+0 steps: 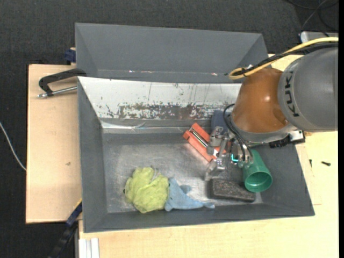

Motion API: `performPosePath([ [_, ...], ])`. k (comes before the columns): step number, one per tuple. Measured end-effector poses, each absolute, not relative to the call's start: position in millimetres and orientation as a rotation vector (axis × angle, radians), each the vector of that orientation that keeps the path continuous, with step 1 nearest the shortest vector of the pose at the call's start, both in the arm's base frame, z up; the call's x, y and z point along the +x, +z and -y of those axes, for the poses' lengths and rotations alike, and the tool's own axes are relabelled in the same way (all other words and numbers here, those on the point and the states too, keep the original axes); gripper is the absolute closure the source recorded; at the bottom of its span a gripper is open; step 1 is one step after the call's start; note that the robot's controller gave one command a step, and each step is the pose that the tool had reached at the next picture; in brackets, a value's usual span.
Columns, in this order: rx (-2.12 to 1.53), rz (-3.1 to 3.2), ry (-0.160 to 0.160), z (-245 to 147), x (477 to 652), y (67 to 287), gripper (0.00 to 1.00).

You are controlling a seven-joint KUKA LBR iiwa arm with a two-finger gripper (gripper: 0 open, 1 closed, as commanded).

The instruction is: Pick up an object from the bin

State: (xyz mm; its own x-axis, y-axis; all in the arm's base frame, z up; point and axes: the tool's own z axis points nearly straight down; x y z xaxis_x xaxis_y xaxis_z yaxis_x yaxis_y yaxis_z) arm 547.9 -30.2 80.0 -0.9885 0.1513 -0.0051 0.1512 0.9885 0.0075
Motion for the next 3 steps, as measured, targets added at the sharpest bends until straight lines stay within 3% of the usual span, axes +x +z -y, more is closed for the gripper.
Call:
performPosePath([
  [3,0.238,-3.126,0.011,30.3,548.1,79.8,0.00],
])
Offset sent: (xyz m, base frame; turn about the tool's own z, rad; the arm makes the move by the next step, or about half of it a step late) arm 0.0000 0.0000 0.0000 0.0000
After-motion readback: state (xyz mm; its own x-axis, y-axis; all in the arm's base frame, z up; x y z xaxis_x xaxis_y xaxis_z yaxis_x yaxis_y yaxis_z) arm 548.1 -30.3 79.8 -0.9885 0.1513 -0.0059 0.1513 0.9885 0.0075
